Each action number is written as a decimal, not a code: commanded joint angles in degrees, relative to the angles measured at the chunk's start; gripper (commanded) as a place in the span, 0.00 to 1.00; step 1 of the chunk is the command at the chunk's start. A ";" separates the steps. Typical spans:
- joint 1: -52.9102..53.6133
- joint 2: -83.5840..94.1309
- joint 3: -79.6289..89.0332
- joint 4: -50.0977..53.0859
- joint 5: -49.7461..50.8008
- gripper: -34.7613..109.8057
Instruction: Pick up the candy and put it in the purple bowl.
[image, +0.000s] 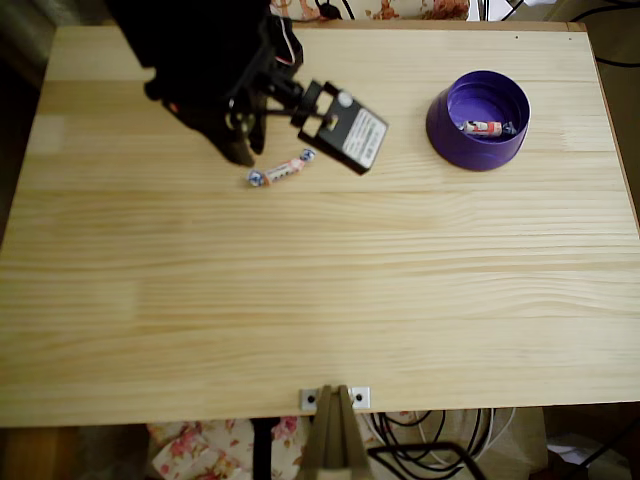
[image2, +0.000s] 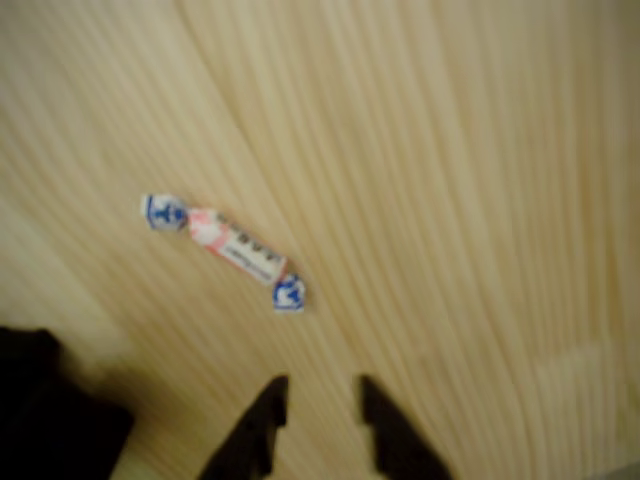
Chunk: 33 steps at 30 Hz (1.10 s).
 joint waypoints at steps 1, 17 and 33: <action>1.49 -0.88 -3.60 1.67 -7.73 0.42; 0.53 -9.84 0.18 1.58 -24.52 0.50; -10.90 1.49 10.81 -5.19 -24.43 0.44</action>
